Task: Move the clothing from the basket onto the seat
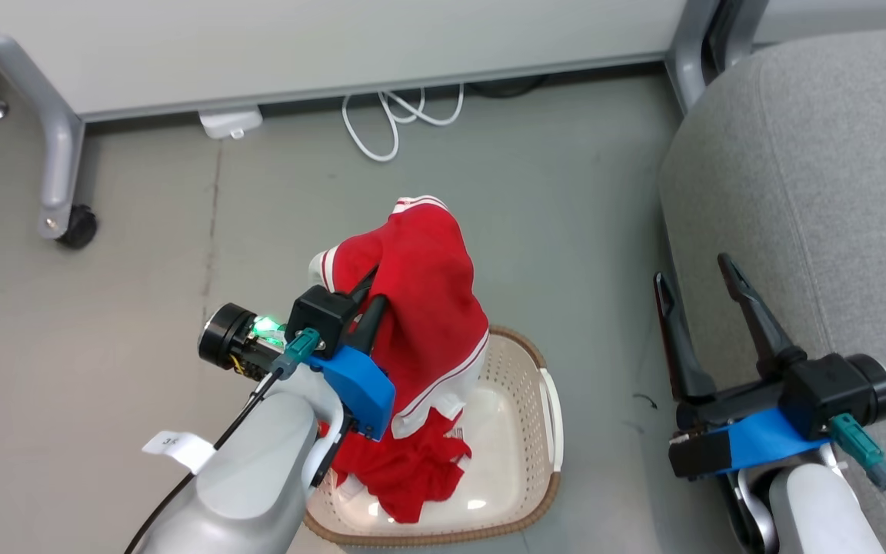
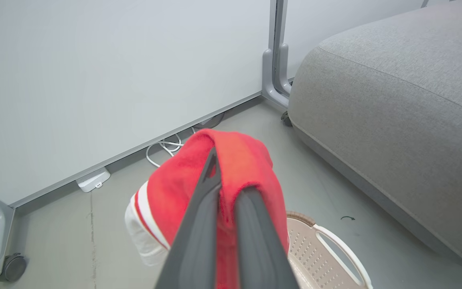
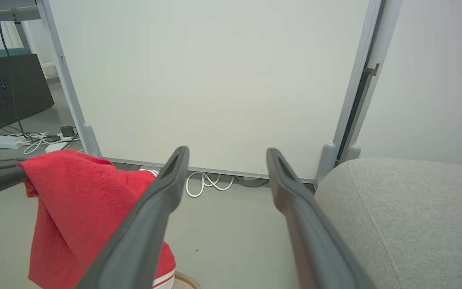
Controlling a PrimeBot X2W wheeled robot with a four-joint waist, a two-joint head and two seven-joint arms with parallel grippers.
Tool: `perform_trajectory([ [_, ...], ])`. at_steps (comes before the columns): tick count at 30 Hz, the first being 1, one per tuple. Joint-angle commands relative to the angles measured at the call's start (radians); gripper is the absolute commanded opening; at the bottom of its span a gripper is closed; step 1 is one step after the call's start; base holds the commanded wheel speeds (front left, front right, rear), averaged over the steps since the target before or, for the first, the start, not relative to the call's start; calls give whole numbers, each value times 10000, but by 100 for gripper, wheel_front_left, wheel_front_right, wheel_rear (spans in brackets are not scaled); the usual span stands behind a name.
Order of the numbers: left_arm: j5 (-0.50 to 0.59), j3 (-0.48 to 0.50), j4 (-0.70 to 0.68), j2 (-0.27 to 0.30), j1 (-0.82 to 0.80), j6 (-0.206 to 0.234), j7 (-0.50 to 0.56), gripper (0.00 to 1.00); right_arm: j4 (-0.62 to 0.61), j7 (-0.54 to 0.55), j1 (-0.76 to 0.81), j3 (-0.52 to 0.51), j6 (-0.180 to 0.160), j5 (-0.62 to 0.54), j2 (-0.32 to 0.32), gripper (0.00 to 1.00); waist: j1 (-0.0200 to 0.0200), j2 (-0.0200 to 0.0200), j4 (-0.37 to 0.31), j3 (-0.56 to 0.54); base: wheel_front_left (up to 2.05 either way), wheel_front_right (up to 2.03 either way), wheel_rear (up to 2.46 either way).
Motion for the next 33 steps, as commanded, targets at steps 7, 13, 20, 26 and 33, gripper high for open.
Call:
perform_trajectory([
  [7, 240, 780, -978, 67, 522, -107, -47, 0, 148, -35, 589, 64, 5, 92, -1, 100, 2, 0, 178, -1091, 0, 0, 0],
  [13, 305, 1012, -1467, -27, 562, -313, -47, 0, 201, -35, 928, 119, 5, 205, 3, 100, 2, 0, 228, -1605, 0, 0, 0],
  [20, 259, 867, -1914, -149, 199, -497, -47, 0, 233, -35, 1274, 197, 5, 358, 5, 100, 2, 0, 349, -1969, 0, 0, 0],
  [26, 99, 677, -2318, -218, -105, -570, 100, 0, 232, -35, 1424, 207, 5, 448, 4, 100, 2, 0, 438, -2136, 0, 0, 0],
  [33, -96, 465, -3158, -141, -351, -605, 604, 0, 167, -35, 1492, 229, 5, 518, 5, 100, 2, 0, 490, -2222, 0, 0, 0],
])
